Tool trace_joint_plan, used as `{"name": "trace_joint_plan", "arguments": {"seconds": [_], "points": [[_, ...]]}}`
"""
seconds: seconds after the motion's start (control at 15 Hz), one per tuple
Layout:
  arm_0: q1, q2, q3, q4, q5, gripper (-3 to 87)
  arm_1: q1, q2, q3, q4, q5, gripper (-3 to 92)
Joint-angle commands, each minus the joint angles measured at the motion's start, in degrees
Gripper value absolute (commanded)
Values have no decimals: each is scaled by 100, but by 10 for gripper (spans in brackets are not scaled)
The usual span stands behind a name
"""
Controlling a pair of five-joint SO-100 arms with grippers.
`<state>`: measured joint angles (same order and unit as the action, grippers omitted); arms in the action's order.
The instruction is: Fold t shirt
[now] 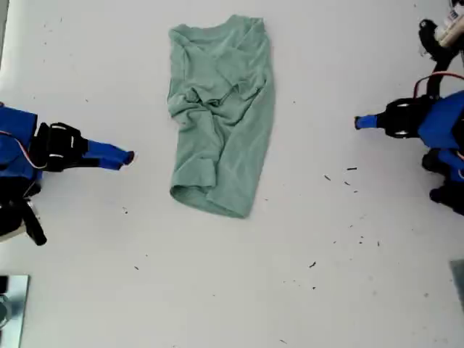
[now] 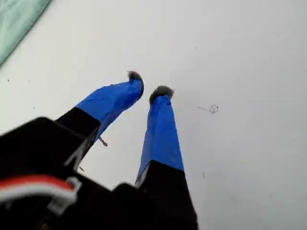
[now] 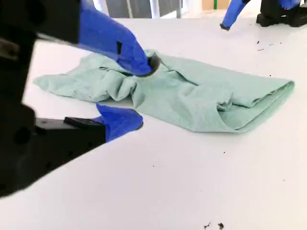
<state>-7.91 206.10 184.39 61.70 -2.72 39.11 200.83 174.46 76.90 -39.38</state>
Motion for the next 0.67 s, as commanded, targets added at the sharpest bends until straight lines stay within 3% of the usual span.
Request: {"name": "trace_joint_plan", "arguments": {"seconds": [0.0,0.27,0.4,0.6], "points": [[325,44,-53,-105,44,-1,-2048,18,290,114,3489,24],[545,44,62,-193,-141,26,-2057,18,290,114,3401,25],[589,44,-123,-220,-272,-1,-2435,18,149,-185,3357,24],[879,-501,-1336,-53,-721,-2,-3041,-1125,-1485,-211,3498,24]]}}
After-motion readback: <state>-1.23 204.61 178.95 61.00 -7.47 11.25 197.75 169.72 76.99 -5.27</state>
